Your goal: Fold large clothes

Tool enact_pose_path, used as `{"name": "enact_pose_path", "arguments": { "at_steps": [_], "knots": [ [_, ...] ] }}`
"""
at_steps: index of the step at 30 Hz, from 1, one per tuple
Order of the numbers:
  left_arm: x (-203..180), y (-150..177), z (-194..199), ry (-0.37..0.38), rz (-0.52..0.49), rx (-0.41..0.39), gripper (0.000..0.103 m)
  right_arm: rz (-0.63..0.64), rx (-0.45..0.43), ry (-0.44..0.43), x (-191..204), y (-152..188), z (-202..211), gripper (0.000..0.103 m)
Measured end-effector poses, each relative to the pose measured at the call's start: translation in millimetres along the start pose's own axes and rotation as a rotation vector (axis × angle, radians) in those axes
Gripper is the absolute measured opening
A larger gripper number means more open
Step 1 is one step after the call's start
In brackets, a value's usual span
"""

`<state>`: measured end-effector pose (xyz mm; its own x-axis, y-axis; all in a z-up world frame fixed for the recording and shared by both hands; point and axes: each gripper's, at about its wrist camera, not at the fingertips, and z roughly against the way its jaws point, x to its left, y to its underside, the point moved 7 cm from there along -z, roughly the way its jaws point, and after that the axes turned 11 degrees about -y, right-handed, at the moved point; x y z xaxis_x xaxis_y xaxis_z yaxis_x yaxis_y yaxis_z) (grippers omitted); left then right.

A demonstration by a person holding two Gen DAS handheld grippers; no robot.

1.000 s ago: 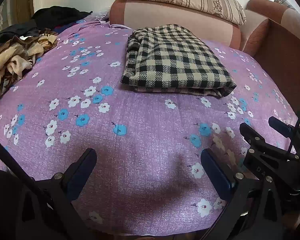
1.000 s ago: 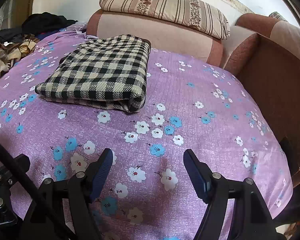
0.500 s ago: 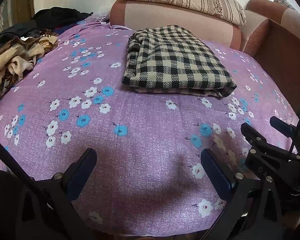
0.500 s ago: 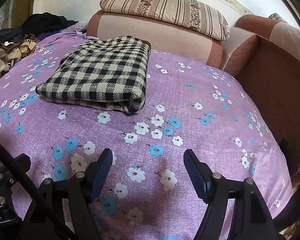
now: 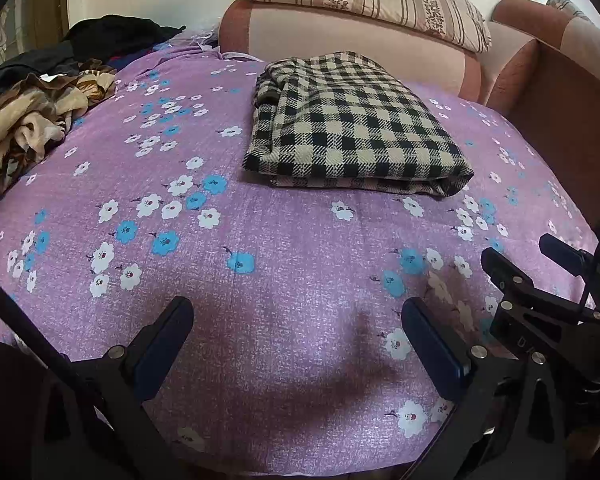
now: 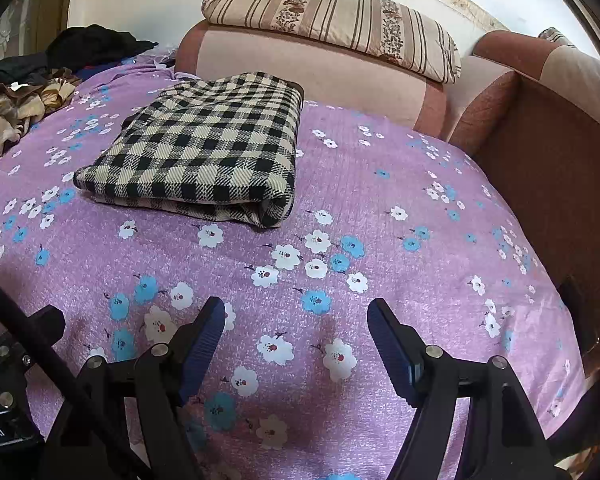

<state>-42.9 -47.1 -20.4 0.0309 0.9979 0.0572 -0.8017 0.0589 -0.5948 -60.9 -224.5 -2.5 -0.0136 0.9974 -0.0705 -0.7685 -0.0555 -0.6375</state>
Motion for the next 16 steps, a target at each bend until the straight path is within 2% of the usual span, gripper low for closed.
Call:
{"name": "enact_pose_path", "arguments": {
  "at_steps": [16],
  "knots": [
    [-0.1, 1.4, -2.9, 0.001, -0.004, -0.001, 0.103, 0.003, 0.007, -0.002, -0.8, 2.7, -2.1, 0.078]
  ]
}}
